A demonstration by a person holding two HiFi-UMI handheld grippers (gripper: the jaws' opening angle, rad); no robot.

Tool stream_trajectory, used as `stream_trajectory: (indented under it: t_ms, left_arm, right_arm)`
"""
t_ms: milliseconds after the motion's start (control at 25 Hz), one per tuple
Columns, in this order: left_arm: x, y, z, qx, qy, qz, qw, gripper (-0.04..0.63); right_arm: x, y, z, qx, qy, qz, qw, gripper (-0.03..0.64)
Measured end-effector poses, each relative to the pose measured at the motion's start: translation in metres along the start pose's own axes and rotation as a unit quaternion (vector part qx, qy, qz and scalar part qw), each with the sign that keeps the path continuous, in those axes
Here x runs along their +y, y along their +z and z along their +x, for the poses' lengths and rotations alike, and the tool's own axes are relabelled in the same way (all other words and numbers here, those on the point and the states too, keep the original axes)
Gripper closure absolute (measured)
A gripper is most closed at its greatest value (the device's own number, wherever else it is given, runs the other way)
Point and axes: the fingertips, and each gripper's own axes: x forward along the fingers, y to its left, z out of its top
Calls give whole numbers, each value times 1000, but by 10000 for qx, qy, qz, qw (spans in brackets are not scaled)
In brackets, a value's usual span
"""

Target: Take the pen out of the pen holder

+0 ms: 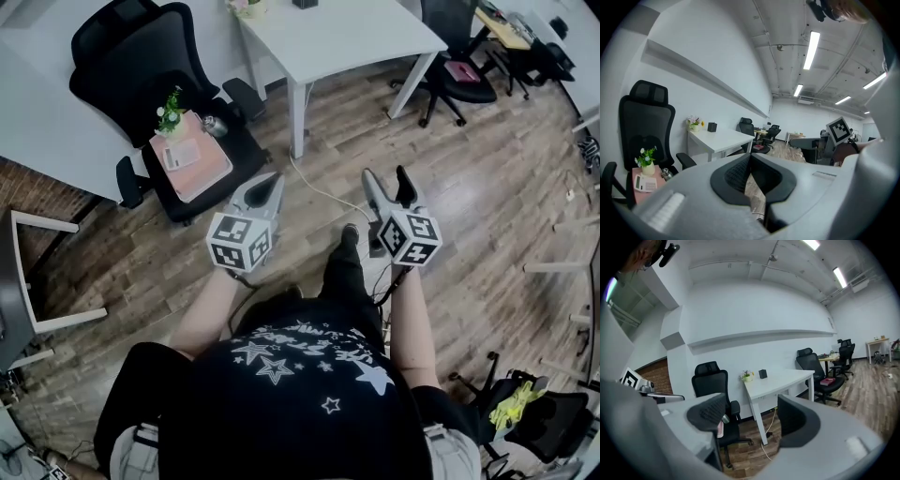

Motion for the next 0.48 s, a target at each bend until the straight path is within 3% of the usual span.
stream_trajectory:
  t_ms: [200,480]
  left_arm:
    - [16,8,57,75,232,-3,9997,584]
    - [35,35,178,165,641,-99,9978,584]
  right_arm:
    - [-54,9,46,55,6,86,9999,276]
    - [-148,46,142,130,303,172,9993,276]
